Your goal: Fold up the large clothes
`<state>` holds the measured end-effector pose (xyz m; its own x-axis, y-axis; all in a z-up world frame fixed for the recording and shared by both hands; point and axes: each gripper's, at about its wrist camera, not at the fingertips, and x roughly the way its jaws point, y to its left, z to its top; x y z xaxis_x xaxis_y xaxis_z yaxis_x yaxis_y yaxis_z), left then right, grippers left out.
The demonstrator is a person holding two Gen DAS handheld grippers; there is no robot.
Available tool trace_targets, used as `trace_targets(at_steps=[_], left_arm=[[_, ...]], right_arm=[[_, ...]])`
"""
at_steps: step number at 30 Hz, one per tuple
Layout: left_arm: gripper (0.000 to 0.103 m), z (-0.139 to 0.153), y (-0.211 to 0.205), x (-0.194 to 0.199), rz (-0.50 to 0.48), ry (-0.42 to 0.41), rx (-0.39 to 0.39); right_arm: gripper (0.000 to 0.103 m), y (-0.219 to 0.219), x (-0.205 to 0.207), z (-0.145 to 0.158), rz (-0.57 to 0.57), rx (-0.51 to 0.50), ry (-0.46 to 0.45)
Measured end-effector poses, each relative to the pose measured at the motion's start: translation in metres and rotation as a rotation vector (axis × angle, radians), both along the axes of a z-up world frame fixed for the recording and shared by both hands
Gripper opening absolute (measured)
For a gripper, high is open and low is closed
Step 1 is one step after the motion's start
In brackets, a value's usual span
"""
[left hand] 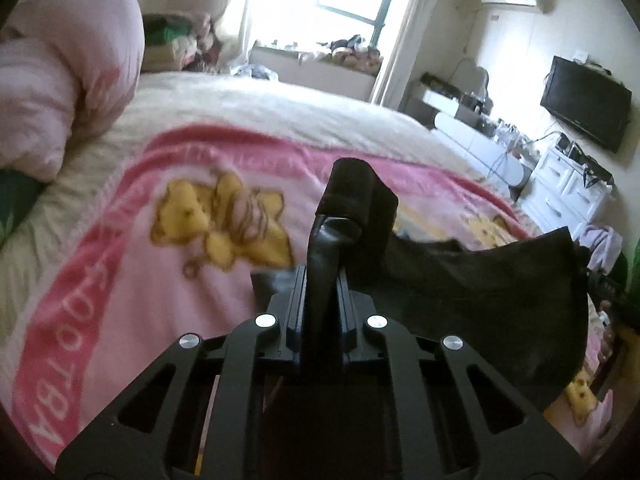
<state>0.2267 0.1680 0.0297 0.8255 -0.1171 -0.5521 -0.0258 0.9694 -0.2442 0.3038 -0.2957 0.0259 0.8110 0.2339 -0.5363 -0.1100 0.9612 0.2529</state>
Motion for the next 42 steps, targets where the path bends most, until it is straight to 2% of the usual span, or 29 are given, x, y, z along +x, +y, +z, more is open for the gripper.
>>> trace_targets(at_steps=[5, 12, 18, 24, 35, 38, 39, 40, 41, 42], left_arm=[[0.006, -0.01, 0.008, 0.027, 0.03, 0.028, -0.006], [0.006, -0.046, 0.014, 0.051, 0.052, 0.114, -0.004], [0.008, -0.057, 0.002, 0.059, 0.055, 0.125, 0.066], [0.012, -0.075, 0.009, 0.067, 0.064, 0.168, 0.049], [0.019, -0.077, 0.005, 0.067, 0.068, 0.204, 0.086], [0.023, -0.078, 0.002, 0.066, 0.084, 0.207, 0.105], [0.026, -0.077, 0.002, 0.065, 0.09, 0.207, 0.11], [0.032, -0.076, 0.003, 0.064, 0.097, 0.208, 0.113], [0.038, -0.075, 0.004, 0.063, 0.102, 0.211, 0.115], [0.052, -0.074, 0.005, 0.062, 0.103, 0.215, 0.111]], right_arm=[[0.006, 0.001, 0.03, -0.011, -0.041, 0.027, 0.044], [0.006, 0.011, 0.048, -0.047, -0.098, -0.047, 0.135], [0.006, 0.006, 0.054, -0.081, -0.111, -0.074, 0.197], [0.008, 0.006, 0.051, -0.089, -0.109, -0.063, 0.205], [0.012, 0.007, 0.05, -0.09, -0.096, -0.083, 0.23], [0.02, 0.009, 0.048, -0.088, -0.087, -0.12, 0.239], [0.028, 0.01, 0.047, -0.088, -0.095, -0.135, 0.244], [0.036, 0.01, 0.045, -0.087, -0.098, -0.143, 0.25], [0.038, 0.008, 0.042, -0.086, -0.095, -0.137, 0.253], [0.045, 0.006, 0.039, -0.085, -0.098, -0.132, 0.253]])
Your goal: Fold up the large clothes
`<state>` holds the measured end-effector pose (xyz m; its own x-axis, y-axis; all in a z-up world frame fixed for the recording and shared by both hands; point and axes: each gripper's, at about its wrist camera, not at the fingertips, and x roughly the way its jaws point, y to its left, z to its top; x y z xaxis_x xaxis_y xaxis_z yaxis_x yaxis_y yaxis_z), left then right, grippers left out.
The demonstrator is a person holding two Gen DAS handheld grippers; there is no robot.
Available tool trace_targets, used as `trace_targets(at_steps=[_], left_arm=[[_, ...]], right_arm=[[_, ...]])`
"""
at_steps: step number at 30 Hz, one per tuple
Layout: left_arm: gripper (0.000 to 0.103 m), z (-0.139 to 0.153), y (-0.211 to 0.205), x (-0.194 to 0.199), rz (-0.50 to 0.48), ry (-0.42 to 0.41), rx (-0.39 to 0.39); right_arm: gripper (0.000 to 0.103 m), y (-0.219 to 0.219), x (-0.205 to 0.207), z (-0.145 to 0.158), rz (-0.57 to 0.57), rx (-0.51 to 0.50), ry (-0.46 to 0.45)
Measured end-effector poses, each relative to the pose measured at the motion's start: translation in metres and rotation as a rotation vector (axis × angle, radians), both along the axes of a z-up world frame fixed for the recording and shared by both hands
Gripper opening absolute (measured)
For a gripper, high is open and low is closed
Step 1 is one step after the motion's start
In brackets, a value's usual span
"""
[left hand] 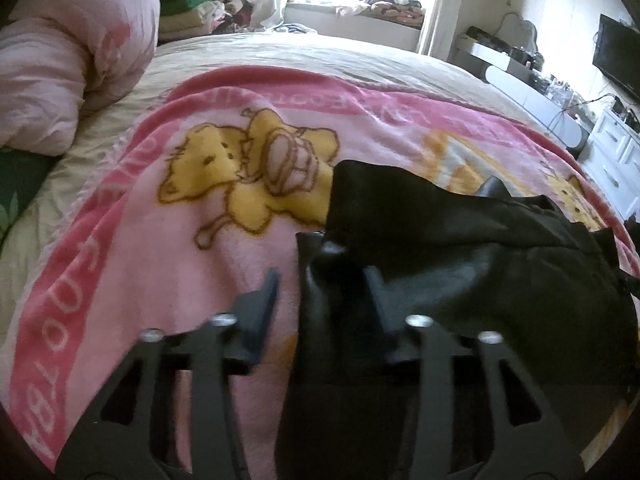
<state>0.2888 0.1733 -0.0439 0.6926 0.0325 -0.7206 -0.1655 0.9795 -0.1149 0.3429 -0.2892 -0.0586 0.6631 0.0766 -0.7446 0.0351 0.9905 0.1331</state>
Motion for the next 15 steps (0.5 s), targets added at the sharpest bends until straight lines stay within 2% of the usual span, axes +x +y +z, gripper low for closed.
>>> trace_targets(at_steps=[1, 5, 7, 8, 9, 11, 13, 15], left_arm=[[0.061, 0.001, 0.002, -0.001, 0.002, 0.001, -0.012], [0.074, 0.01, 0.007, -0.009, 0.012, -0.007, -0.037], [0.088, 0.018, 0.008, -0.015, 0.02, -0.023, -0.044], [0.091, 0.022, 0.009, -0.018, 0.024, -0.029, -0.048], [0.094, 0.027, 0.009, -0.021, 0.026, -0.037, -0.057], [0.094, 0.034, 0.011, -0.028, 0.028, -0.044, -0.074], [0.094, 0.04, 0.012, -0.034, 0.034, -0.045, -0.086], [0.094, 0.047, 0.013, -0.042, 0.039, -0.051, -0.096]], right_arm=[[0.054, -0.003, -0.003, 0.002, -0.006, 0.007, 0.003], [0.059, -0.015, -0.02, 0.012, 0.001, 0.065, 0.002], [0.068, -0.02, -0.033, 0.021, 0.015, 0.081, -0.018], [0.07, -0.021, -0.037, 0.024, 0.021, 0.085, -0.024], [0.074, -0.023, -0.043, 0.028, 0.027, 0.089, -0.033], [0.076, -0.027, -0.055, 0.037, 0.039, 0.105, -0.056], [0.083, -0.031, -0.067, 0.044, 0.046, 0.126, -0.081], [0.085, -0.033, -0.077, 0.05, 0.05, 0.148, -0.1]])
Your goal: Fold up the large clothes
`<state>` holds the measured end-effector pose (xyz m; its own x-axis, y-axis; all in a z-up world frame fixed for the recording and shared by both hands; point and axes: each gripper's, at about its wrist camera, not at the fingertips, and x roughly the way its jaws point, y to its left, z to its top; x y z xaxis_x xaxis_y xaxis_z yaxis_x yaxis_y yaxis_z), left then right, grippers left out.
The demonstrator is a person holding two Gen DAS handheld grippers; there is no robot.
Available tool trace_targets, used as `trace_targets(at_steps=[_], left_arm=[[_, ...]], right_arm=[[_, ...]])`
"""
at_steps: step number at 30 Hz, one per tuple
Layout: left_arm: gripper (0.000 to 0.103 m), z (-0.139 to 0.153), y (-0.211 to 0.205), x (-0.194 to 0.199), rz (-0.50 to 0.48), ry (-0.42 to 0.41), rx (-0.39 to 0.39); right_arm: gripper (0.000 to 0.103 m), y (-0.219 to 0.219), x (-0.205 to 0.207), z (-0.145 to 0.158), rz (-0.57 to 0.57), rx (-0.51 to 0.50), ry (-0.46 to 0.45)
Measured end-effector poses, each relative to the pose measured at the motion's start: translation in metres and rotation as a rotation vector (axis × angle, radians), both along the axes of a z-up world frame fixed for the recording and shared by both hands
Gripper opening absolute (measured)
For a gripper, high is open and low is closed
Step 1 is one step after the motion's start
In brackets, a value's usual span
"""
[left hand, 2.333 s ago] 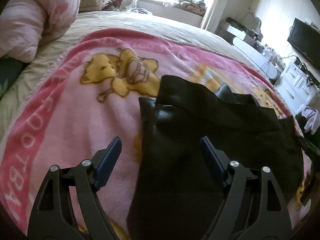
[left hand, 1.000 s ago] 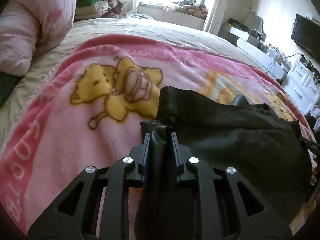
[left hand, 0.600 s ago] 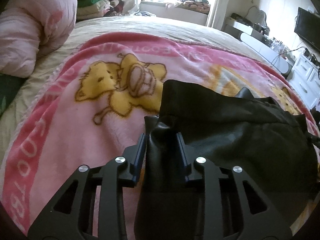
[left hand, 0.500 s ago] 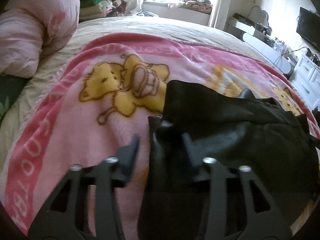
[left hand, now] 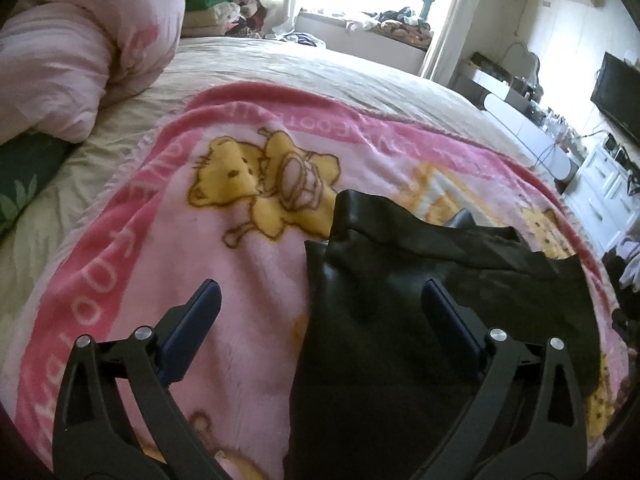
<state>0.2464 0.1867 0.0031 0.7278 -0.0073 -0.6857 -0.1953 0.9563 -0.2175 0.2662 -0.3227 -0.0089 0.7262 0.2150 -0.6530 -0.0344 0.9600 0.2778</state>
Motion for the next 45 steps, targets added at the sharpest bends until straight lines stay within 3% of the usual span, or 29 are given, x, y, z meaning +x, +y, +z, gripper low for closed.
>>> trace_targets(at_steps=[8, 16, 24, 27, 30, 35, 37, 38, 41, 42, 43, 45], left_arm=[[0.094, 0.018, 0.001, -0.035, -0.005, -0.028, -0.005], [0.094, -0.001, 0.005, -0.066, -0.02, -0.004, -0.023], [0.094, -0.018, 0.005, -0.063, -0.066, 0.0, -0.124], [0.094, -0.034, 0.002, -0.055, -0.083, 0.046, -0.169], [0.094, -0.048, -0.003, -0.048, -0.08, 0.088, -0.179], [0.094, -0.062, -0.008, -0.044, -0.1, 0.119, -0.222], [0.094, -0.066, -0.009, -0.043, -0.107, 0.125, -0.245], [0.094, -0.067, -0.009, -0.043, -0.107, 0.123, -0.256], [0.094, -0.072, -0.006, -0.044, -0.101, 0.116, -0.287], [0.088, -0.072, -0.007, -0.044, -0.103, 0.112, -0.288], [0.067, -0.072, -0.009, -0.044, -0.112, 0.113, -0.291], [0.061, -0.069, -0.015, -0.045, -0.123, 0.125, -0.273]], right_arm=[[0.087, -0.004, -0.015, 0.006, -0.003, 0.055, -0.013], [0.087, -0.007, -0.029, 0.002, -0.01, 0.096, -0.016], [0.087, -0.004, -0.032, -0.009, 0.007, 0.085, 0.024], [0.086, -0.002, -0.03, -0.021, 0.013, 0.094, 0.067], [0.074, 0.0, -0.029, -0.028, 0.001, 0.071, 0.083], [0.072, -0.001, -0.027, -0.039, 0.007, 0.087, 0.122], [0.049, 0.002, -0.026, -0.045, 0.028, 0.086, 0.145], [0.047, 0.003, -0.027, -0.046, 0.031, 0.083, 0.145], [0.024, 0.006, -0.032, -0.044, 0.048, 0.068, 0.13], [0.017, 0.007, -0.034, -0.043, 0.055, 0.066, 0.123], [0.012, 0.008, -0.036, -0.041, 0.064, 0.06, 0.113], [0.009, 0.011, -0.043, -0.036, 0.069, 0.042, 0.09]])
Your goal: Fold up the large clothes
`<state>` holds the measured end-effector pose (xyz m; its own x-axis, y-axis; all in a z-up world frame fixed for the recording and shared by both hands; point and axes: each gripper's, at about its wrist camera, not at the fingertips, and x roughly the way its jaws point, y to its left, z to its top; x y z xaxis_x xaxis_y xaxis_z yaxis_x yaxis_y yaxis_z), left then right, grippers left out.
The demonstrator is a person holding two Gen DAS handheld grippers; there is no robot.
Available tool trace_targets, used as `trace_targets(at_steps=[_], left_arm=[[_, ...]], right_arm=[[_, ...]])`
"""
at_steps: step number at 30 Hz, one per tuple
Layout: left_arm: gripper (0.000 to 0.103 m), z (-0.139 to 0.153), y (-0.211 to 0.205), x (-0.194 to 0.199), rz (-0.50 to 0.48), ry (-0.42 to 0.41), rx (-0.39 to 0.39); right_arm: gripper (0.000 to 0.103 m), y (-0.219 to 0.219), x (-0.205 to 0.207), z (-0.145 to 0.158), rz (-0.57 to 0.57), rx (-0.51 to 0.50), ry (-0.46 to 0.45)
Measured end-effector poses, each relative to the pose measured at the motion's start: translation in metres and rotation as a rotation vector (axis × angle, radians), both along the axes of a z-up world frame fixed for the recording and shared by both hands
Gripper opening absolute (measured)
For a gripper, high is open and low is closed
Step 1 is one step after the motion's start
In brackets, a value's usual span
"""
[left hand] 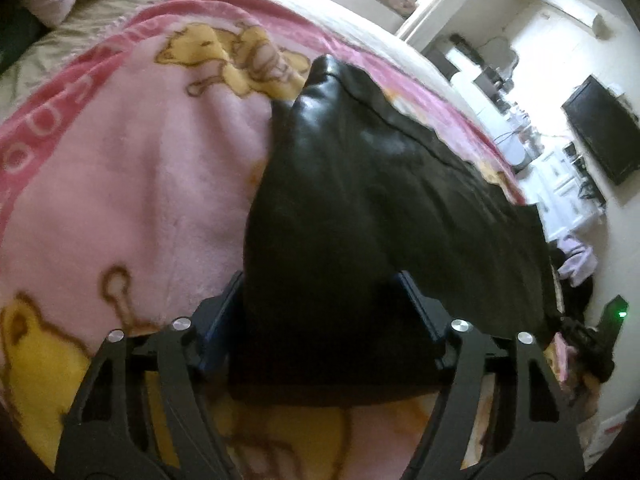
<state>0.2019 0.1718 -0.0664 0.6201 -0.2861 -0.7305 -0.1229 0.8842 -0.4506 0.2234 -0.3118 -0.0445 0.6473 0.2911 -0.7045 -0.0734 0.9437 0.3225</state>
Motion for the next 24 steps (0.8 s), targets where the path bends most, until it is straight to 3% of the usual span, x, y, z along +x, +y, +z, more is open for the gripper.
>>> trace_targets(at_steps=[2, 6, 12, 24], left_arm=[[0.053, 0.005, -0.008, -0.003, -0.018, -0.004, 0.058], [0.045, 0.011, -0.015, -0.013, -0.039, 0.003, 0.083], [0.046, 0.012, -0.023, -0.022, -0.04, 0.012, 0.118], [0.057, 0.009, -0.021, -0.019, -0.015, 0.01, 0.138]], right_arm=[[0.008, 0.0, -0.004, 0.003, -0.006, -0.004, -0.011], [0.008, -0.01, -0.012, 0.002, -0.033, 0.033, 0.013], [0.01, -0.017, -0.014, -0.004, -0.052, 0.025, 0.029], [0.017, -0.007, 0.01, -0.017, -0.092, -0.028, -0.003]])
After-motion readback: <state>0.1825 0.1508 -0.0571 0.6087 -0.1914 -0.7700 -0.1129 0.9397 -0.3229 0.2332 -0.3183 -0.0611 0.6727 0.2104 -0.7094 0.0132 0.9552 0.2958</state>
